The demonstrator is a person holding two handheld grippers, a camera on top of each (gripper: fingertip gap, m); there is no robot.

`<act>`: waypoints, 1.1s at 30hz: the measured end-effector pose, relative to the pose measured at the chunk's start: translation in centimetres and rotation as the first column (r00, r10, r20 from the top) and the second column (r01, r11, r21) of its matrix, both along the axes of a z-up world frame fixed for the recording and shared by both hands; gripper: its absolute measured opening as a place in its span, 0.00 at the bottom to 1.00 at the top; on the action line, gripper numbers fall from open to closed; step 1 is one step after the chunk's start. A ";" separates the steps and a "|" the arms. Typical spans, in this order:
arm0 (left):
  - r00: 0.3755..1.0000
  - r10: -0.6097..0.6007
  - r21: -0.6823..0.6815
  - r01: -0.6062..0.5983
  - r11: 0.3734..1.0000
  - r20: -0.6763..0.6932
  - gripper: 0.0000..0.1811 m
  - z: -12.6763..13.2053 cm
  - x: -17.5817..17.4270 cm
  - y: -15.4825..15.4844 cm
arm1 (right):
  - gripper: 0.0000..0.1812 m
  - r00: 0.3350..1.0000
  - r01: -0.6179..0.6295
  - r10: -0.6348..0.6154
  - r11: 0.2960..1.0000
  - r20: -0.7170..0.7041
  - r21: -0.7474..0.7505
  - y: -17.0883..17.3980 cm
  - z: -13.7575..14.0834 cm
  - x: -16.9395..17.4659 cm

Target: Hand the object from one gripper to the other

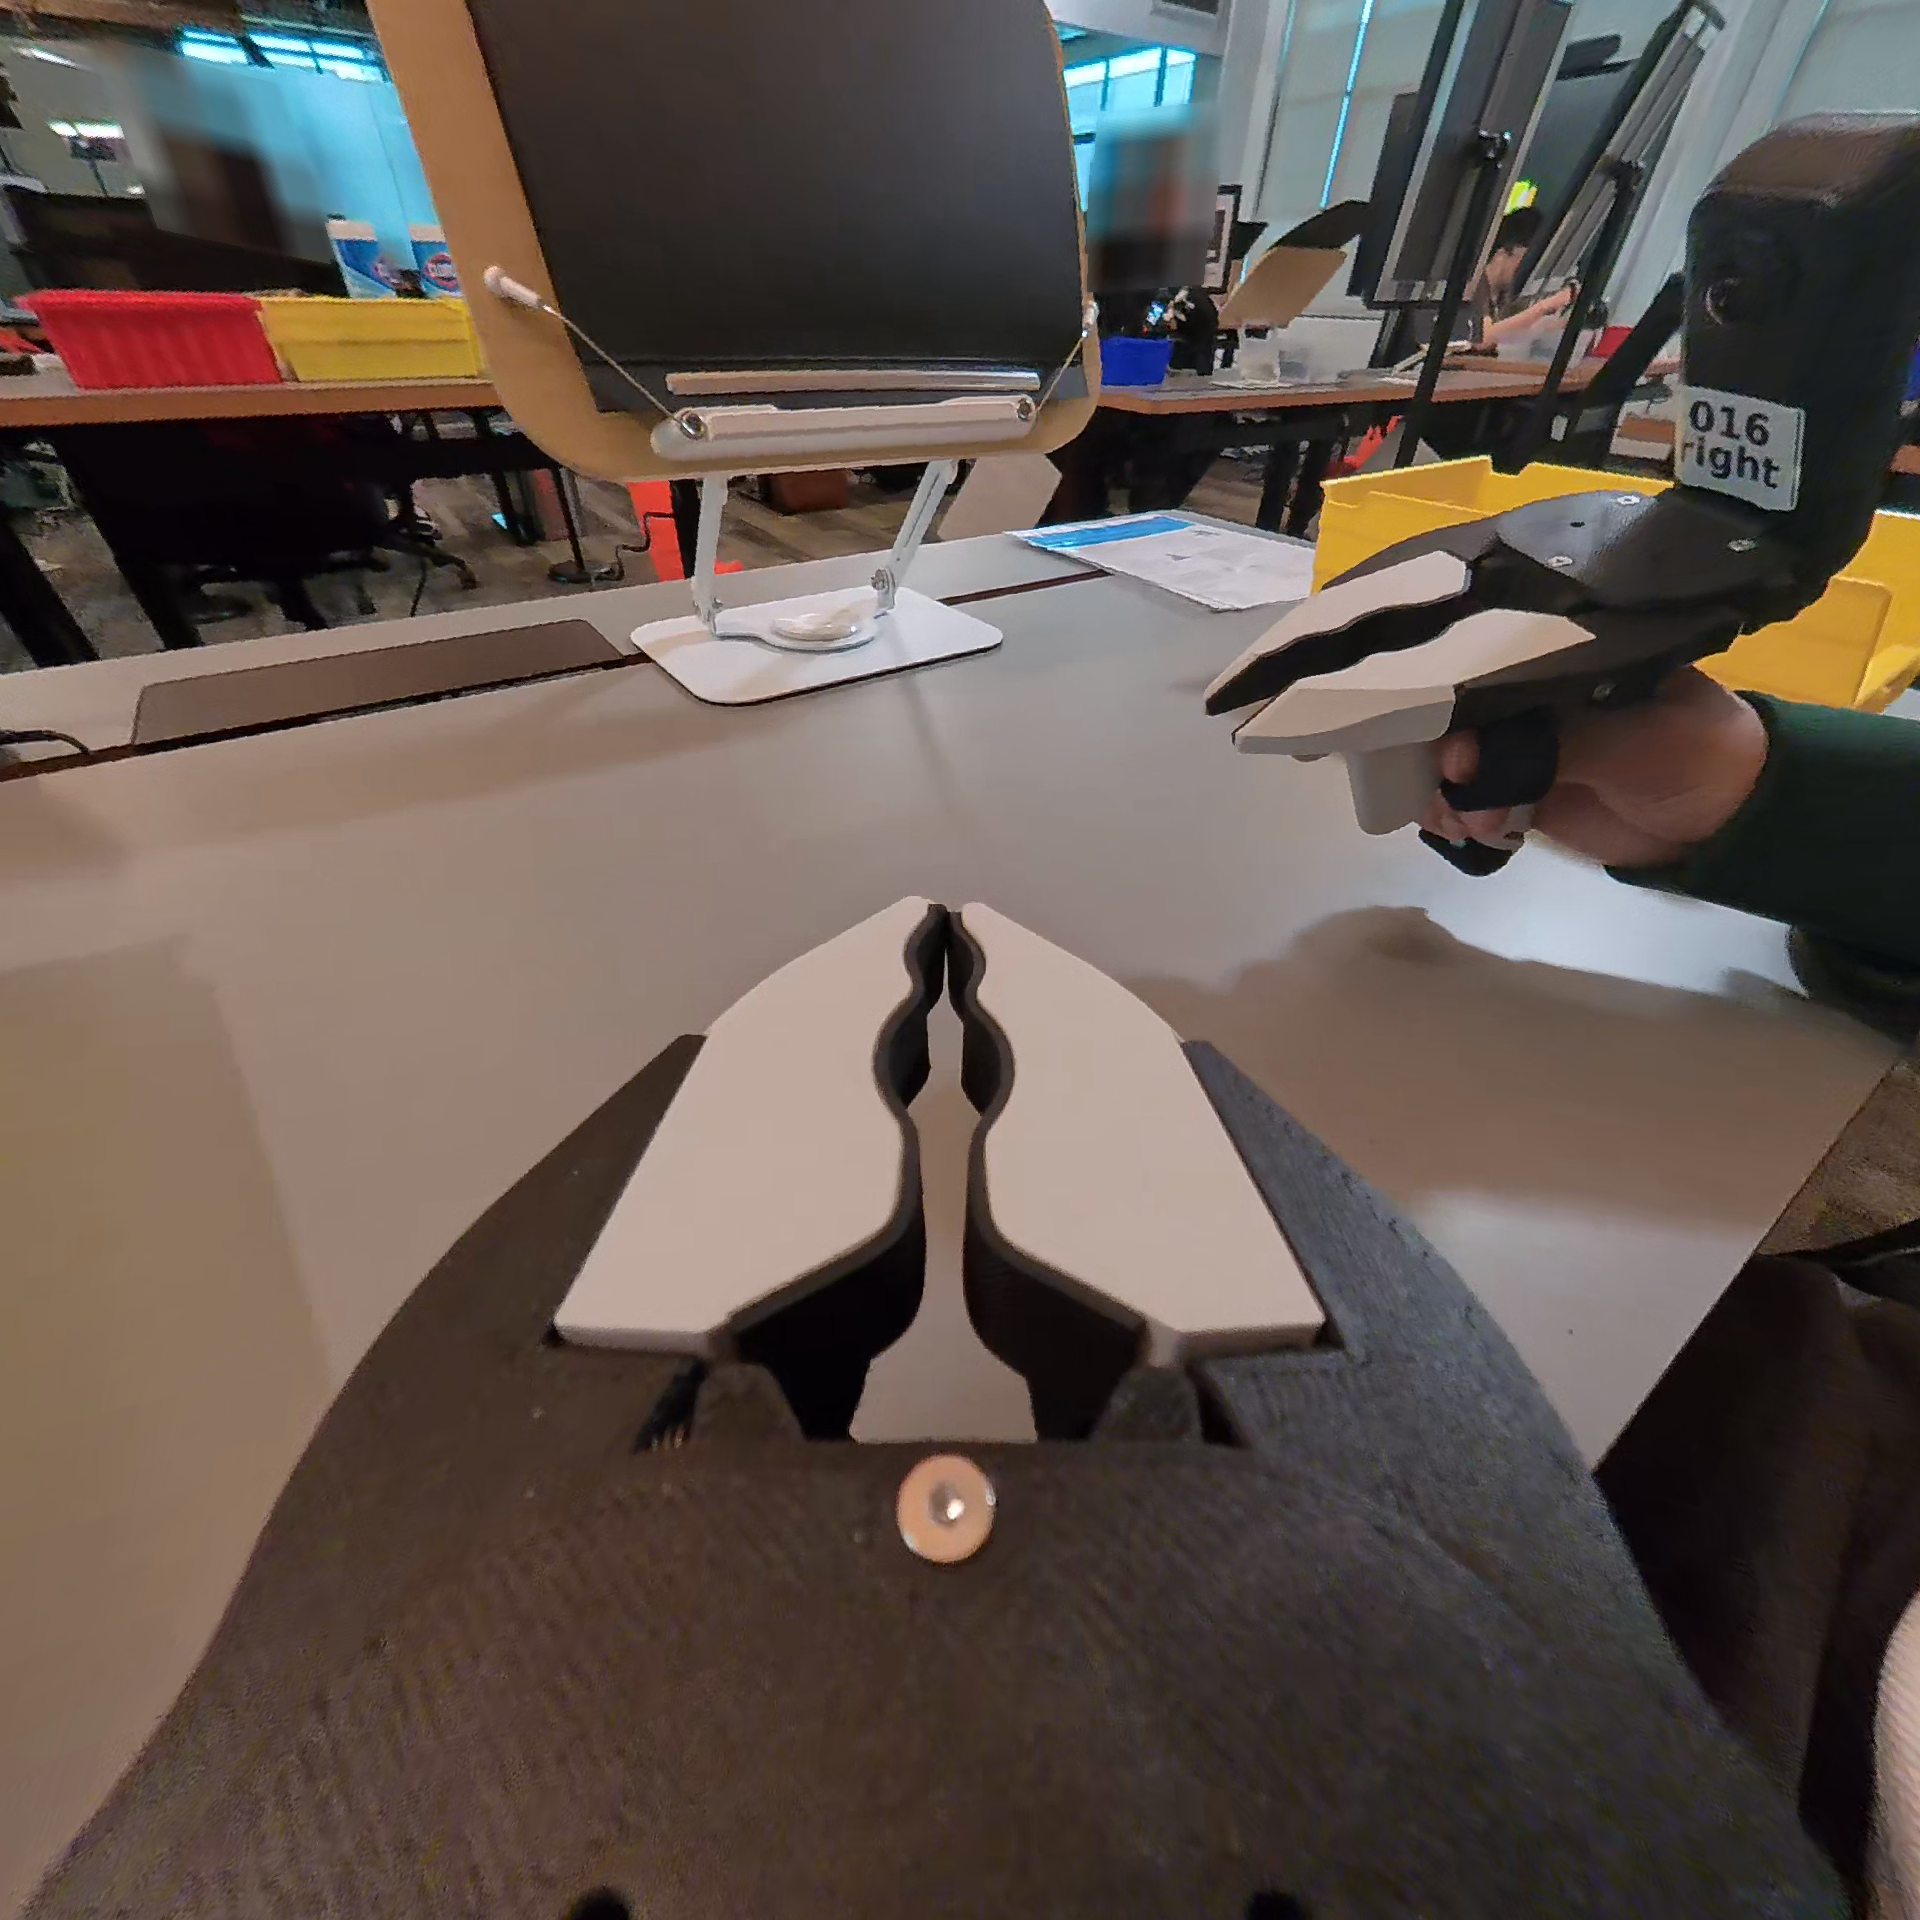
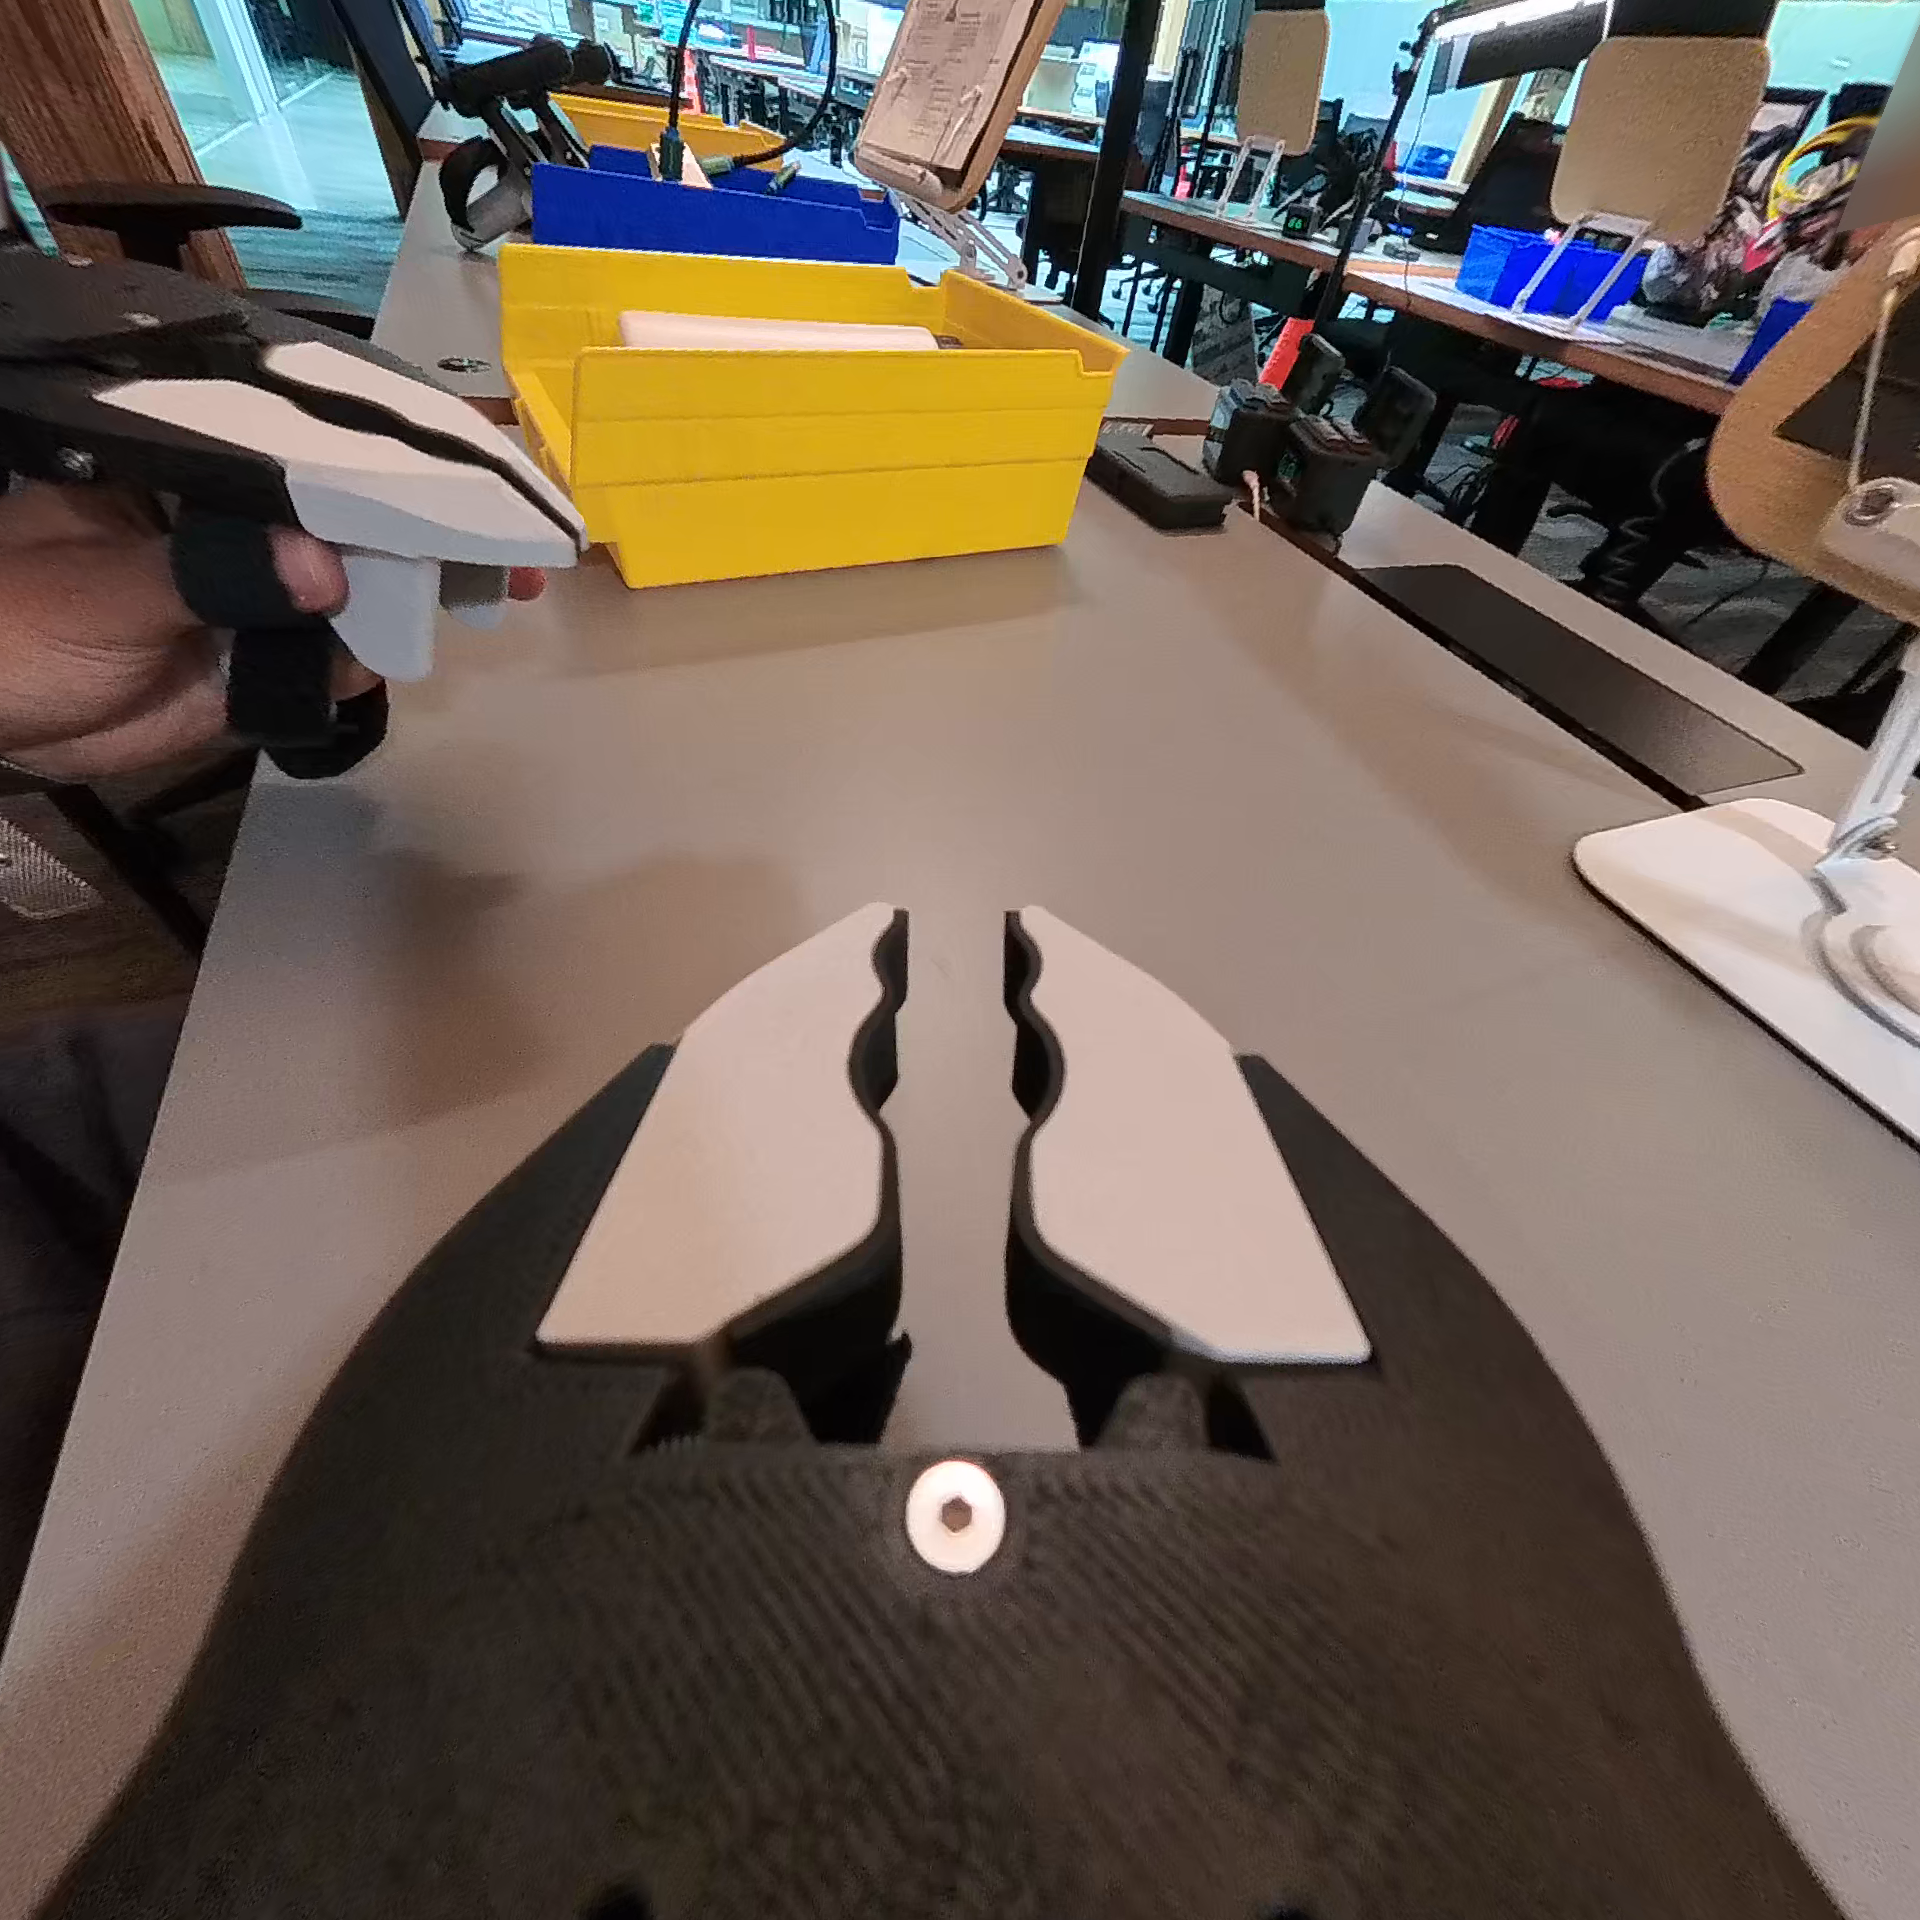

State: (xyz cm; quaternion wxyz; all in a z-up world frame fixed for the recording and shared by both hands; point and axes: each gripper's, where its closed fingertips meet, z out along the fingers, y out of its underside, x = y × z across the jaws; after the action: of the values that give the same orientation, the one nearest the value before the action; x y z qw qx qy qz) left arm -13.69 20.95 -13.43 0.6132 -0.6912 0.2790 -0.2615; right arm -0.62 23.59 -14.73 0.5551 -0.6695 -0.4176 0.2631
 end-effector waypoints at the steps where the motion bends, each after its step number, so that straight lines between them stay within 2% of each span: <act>1: 1.000 -0.007 -0.006 0.007 1.000 0.001 0.00 -0.1 0.2 0.0 | 0.10 1.000 0.005 -0.005 1.000 0.000 0.001 0.0 0.0 0.2; 13: 0.987 -0.097 -0.093 0.110 0.990 0.127 0.00 0.1 1.7 0.7 | 0.09 0.999 0.043 -0.043 0.999 0.010 -0.011 -0.4 -0.3 1.8; 28: 0.971 -0.196 -0.114 0.212 0.971 0.138 0.00 0.0 4.7 1.0 | 0.09 0.994 0.103 -0.102 0.994 0.022 -0.028 -0.9 -0.7 4.2; 33: 0.982 -0.158 -0.073 0.166 0.983 0.104 0.00 1.2 4.2 1.9 | 0.09 0.992 0.127 -0.126 0.992 0.025 -0.029 -1.1 -0.8 5.1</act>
State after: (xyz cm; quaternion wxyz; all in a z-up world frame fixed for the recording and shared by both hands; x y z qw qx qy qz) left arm -9.50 22.85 -12.24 0.5742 -0.6768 0.2934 -0.3552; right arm 4.45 22.46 -15.52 0.5555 -0.7060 -0.3766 0.2262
